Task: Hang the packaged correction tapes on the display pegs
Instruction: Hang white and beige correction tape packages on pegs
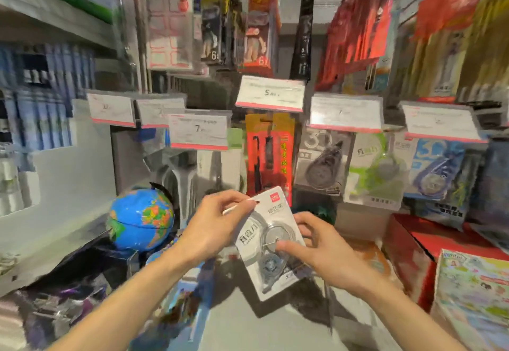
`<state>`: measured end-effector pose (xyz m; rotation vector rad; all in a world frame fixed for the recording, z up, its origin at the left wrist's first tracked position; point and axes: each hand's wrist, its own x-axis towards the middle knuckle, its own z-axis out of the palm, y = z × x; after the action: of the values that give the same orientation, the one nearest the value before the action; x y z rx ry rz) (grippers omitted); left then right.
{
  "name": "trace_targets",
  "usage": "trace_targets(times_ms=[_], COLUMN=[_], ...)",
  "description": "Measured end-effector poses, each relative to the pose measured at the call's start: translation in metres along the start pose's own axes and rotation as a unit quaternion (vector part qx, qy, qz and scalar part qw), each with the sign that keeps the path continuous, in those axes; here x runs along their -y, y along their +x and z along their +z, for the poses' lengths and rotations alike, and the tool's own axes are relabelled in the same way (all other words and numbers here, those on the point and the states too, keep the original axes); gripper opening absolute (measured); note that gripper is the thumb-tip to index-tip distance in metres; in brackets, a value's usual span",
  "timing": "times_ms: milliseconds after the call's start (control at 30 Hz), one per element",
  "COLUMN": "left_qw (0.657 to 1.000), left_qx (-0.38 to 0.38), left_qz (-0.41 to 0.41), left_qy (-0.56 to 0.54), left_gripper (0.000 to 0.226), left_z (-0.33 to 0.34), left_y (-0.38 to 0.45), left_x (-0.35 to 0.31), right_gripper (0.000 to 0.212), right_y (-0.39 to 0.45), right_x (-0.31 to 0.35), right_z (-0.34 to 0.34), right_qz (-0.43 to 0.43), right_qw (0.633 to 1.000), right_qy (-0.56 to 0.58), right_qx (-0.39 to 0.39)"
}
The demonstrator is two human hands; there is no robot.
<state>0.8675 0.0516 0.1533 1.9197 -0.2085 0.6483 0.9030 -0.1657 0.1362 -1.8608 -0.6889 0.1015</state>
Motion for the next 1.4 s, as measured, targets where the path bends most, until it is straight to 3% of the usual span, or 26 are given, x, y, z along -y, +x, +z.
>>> trace_targets(times_ms=[333, 500, 800, 1000, 1400], left_qw=[0.999, 0.998, 0.996, 0.987, 0.979], left_qx=[0.028, 0.04, 0.064, 0.042, 0.037], left_qz=[0.002, 0.003, 0.066, 0.129, 0.175], left_qy=[-0.028, -0.053, 0.008, 0.087, 0.095], left_gripper=[0.013, 0.013, 0.014, 0.051, 0.066], left_z=[-0.033, -0.013, 0.039, 0.045, 0.037], left_y=[0.002, 0.0, 0.008, 0.011, 0.013], left_x=[0.023, -0.003, -0.086, -0.121, -0.121], right_gripper=[0.037, 0.033, 0.033, 0.03, 0.031], right_y=[-0.001, -0.023, -0.064, -0.065, -0.042], right_x=[0.009, 0.015, 0.032, 0.042, 0.059], right_z=[0.049, 0.021, -0.047, -0.061, -0.066], right_qz=[0.01, 0.0, -0.045, -0.055, -0.081], right_qw=[0.998, 0.996, 0.986, 0.974, 0.965], right_qy=[0.008, -0.002, 0.012, 0.022, 0.069], right_qx=[-0.064, -0.089, -0.162, -0.219, -0.24])
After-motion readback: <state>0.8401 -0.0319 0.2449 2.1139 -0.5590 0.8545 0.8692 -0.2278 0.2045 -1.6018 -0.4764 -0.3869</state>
